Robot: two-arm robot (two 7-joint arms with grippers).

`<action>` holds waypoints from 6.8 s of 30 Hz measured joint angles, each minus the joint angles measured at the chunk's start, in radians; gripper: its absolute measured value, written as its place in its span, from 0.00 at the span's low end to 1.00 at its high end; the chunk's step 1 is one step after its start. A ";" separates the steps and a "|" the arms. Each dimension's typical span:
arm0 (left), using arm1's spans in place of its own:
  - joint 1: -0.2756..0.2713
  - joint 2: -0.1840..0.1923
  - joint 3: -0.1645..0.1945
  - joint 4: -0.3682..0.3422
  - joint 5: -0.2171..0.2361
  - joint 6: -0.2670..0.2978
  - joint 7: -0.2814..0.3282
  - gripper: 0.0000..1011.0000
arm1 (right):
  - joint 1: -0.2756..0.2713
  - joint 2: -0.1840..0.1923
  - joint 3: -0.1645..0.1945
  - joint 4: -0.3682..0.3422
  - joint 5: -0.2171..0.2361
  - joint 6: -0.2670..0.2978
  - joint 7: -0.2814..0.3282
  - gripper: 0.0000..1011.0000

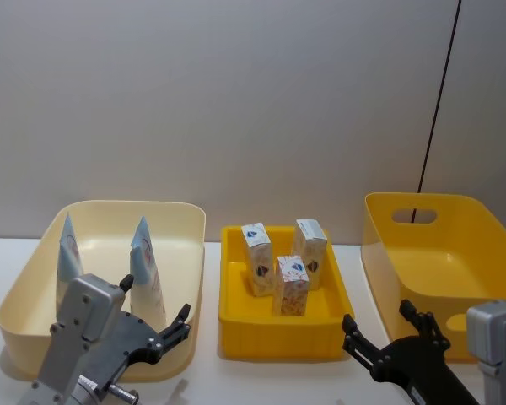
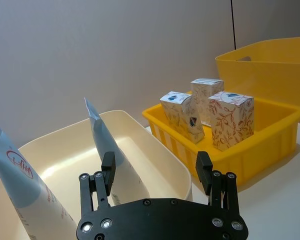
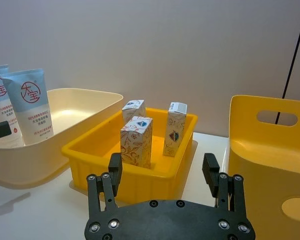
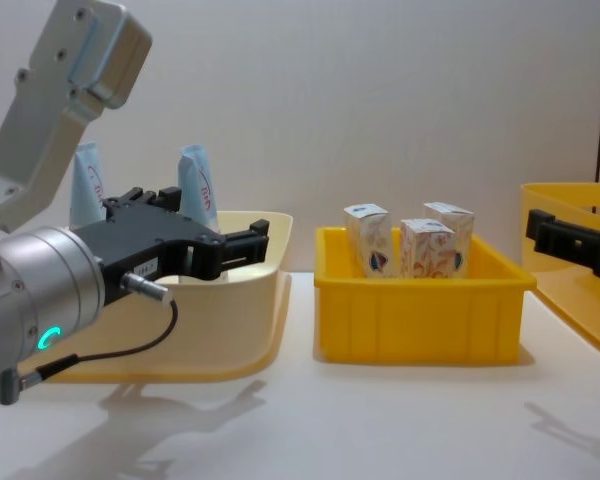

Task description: Bimanual collaborative sorting of washing and personal care products

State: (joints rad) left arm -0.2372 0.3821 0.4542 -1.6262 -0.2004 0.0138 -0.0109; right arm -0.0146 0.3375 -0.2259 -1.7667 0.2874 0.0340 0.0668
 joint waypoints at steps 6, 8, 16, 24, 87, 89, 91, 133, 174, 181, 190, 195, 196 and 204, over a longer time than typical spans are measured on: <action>0.000 0.000 0.000 0.000 0.000 0.000 0.000 0.99 | 0.000 0.000 0.000 0.000 0.000 0.000 0.000 0.99; 0.000 0.000 0.000 0.000 0.000 0.000 0.000 0.99 | 0.000 0.000 0.000 0.000 0.000 0.000 0.000 0.99; 0.000 0.000 0.000 0.000 0.000 0.000 0.000 0.99 | 0.000 0.000 0.000 0.000 0.000 0.000 0.000 0.99; 0.000 0.000 0.000 0.000 0.000 0.000 0.000 0.99 | 0.000 0.000 0.000 0.000 0.000 0.000 0.000 0.99; -0.069 -0.076 -0.095 0.105 -0.126 0.118 -0.054 0.99 | 0.000 0.000 0.000 0.000 0.000 0.000 0.000 0.99; -0.074 -0.079 -0.097 0.110 -0.129 0.114 -0.061 0.99 | 0.000 0.000 0.000 0.000 0.000 0.000 0.000 0.99; -0.080 -0.083 -0.098 0.117 -0.132 0.108 -0.071 0.99 | 0.000 0.000 0.000 0.000 0.000 0.000 0.000 0.99; -0.151 -0.129 -0.106 0.199 -0.116 0.092 -0.109 0.41 | 0.000 0.000 0.000 0.000 0.000 0.000 0.000 0.99; -0.165 -0.071 -0.178 0.123 -0.214 -0.018 -0.299 0.14 | 0.000 0.000 0.000 0.000 0.000 0.000 0.000 0.99; -0.171 -0.052 -0.190 0.090 -0.277 -0.022 -0.378 0.14 | 0.000 0.000 0.000 0.000 0.000 0.000 0.000 0.99; -0.179 -0.037 -0.190 0.058 -0.356 -0.005 -0.469 0.14 | 0.000 0.000 0.000 0.000 0.000 0.000 0.000 0.99; -0.187 -0.033 -0.177 0.045 -0.412 0.018 -0.533 0.14 | 0.000 0.000 0.000 0.000 0.000 0.000 0.000 0.99; -0.188 -0.033 -0.174 0.044 -0.418 0.021 -0.540 0.14 | 0.000 0.000 0.000 0.000 0.000 0.000 0.000 0.99; -0.203 -0.041 -0.144 0.045 -0.481 0.051 -0.614 0.14 | 0.000 0.000 0.000 0.000 0.000 0.000 0.000 0.99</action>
State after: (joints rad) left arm -0.4399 0.3412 0.3098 -1.5816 -0.6810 0.0647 -0.6254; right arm -0.0146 0.3375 -0.2258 -1.7667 0.2874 0.0341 0.0668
